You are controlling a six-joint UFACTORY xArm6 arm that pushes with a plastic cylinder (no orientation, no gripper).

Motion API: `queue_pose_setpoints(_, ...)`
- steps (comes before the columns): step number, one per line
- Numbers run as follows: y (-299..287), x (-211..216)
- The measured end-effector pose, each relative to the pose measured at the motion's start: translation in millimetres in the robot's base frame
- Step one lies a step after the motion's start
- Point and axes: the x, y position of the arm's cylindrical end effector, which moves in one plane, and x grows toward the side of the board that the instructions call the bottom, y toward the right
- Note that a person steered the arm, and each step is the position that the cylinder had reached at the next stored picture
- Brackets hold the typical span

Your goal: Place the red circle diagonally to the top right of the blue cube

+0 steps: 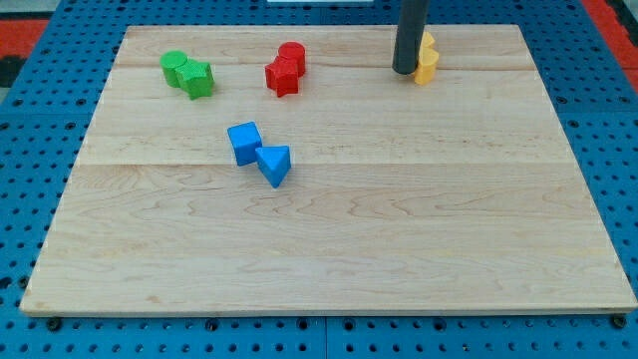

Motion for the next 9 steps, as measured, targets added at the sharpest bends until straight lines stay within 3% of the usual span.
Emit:
queue_pose_setpoints(1, -13, 16)
queue_pose_setpoints(2, -40, 80)
queue_pose_setpoints(4, -189, 72)
queue_pose_setpoints(5, -222, 44)
queue_pose_setpoints(6, -189, -14)
queue_pose_setpoints(7, -199, -60)
queue_pose_setpoints(8, -126, -42)
queue_pose_setpoints(9, -106, 15)
